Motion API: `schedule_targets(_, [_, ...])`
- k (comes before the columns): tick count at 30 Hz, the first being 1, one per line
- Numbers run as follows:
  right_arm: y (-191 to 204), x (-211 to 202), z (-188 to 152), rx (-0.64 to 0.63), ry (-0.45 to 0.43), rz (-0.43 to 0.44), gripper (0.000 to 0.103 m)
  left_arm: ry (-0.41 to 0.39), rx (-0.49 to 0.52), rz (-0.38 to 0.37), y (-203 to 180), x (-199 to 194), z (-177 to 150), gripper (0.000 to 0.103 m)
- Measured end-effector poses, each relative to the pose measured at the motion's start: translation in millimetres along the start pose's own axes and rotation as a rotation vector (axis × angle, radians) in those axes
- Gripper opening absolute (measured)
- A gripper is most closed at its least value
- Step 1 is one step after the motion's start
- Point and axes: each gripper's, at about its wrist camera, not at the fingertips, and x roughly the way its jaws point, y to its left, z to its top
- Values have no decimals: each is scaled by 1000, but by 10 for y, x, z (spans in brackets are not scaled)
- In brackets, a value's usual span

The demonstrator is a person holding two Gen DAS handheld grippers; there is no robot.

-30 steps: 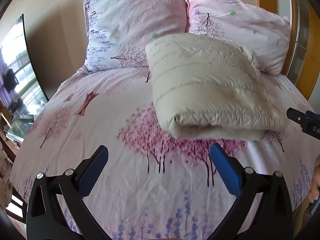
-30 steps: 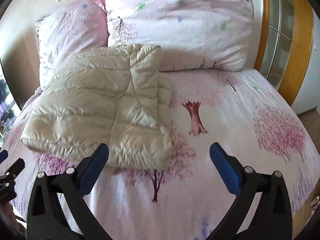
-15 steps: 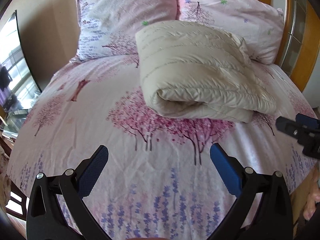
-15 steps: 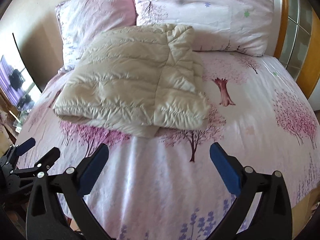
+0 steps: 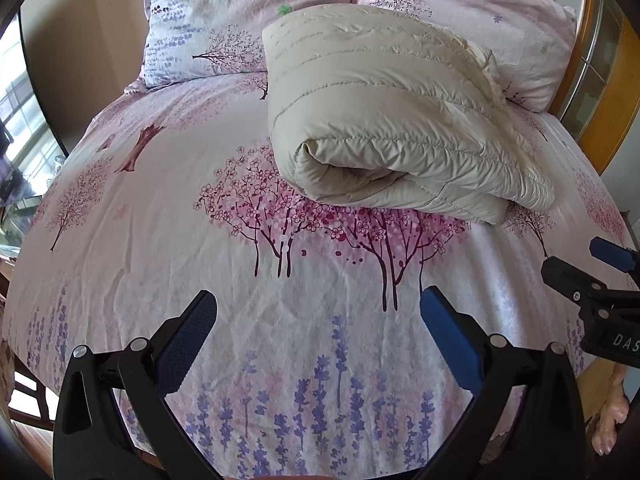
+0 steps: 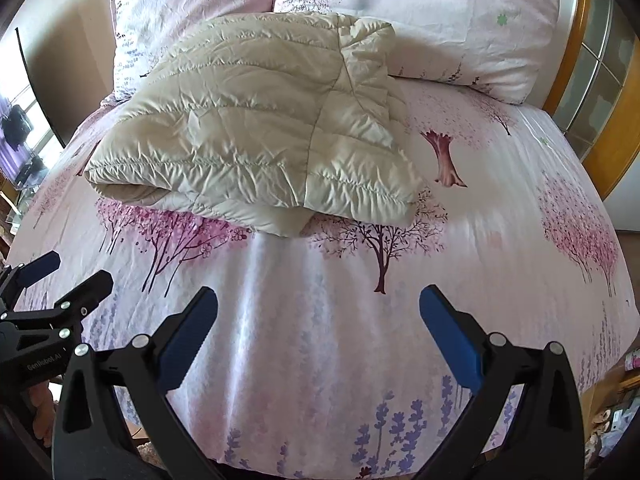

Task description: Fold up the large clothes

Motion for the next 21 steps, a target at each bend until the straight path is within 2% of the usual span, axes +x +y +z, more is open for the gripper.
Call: schedule_targets(21, [-40, 60, -11, -2, 15, 8, 101, 6, 5, 5, 42, 31, 57, 102])
